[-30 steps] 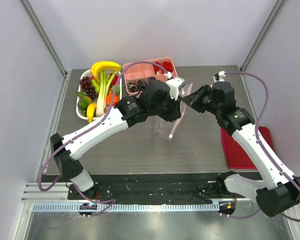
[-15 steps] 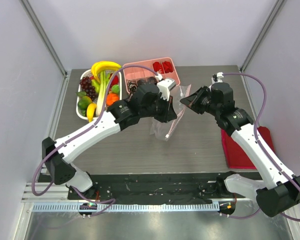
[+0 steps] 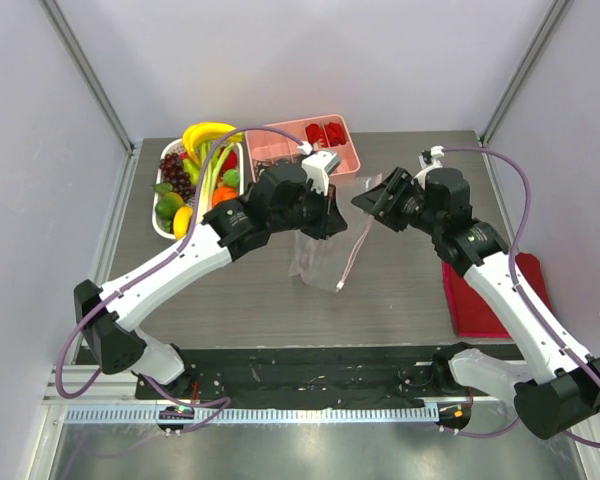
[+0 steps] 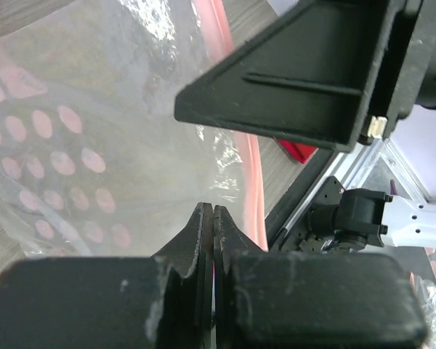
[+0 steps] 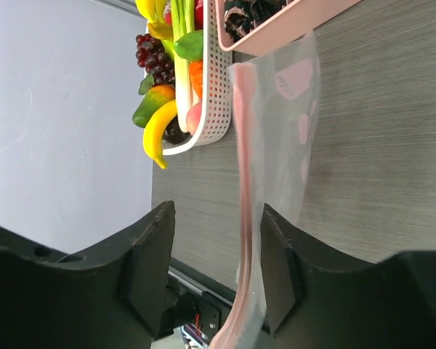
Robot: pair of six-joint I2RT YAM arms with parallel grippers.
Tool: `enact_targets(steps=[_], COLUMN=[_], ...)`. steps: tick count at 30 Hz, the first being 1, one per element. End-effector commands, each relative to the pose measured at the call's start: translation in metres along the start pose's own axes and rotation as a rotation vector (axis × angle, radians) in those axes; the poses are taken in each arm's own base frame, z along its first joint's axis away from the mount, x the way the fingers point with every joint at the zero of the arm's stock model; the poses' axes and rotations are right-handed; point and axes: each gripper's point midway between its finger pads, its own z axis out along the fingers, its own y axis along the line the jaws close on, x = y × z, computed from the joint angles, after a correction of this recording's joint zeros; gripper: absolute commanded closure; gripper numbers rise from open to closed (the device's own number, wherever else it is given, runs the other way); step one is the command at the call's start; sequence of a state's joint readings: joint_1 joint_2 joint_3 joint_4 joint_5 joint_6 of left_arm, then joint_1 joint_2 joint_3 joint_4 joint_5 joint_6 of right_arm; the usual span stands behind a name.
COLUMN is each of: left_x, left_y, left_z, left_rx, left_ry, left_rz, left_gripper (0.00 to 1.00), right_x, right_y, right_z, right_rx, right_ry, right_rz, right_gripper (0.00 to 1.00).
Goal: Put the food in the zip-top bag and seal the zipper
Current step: Open the zipper of the food storage bag at the center of the board.
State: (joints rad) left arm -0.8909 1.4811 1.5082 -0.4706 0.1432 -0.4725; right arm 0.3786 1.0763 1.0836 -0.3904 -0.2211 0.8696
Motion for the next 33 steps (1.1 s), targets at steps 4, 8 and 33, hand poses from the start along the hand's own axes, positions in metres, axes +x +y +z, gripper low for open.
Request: enact_targets(steps=[4,8,33], left_x=[-0.013,-0.009,0.022], left_y=[0.009,0.001,-0.001], left_z=[-0.002,-0.002,0.012], left_rx=[-0.013,0.051,-0.034], left_ry=[-0.037,-0.018,0.042], left_rz=[-0.045,-0.042,-0.007], left_gripper=[1.00,1.00,0.66], right_x=[0.010,0.010,0.004], right_y=[0.011,0.009,0.025], right_z=[-0.004,-0.003,-0.007], right_rx=[-0.088,-0.083,-0.130], right_ry=[0.035,0.025,0.013], right_rz=[-0.026,-0.033,0.031], right_gripper=[0.57,0.99,0.99])
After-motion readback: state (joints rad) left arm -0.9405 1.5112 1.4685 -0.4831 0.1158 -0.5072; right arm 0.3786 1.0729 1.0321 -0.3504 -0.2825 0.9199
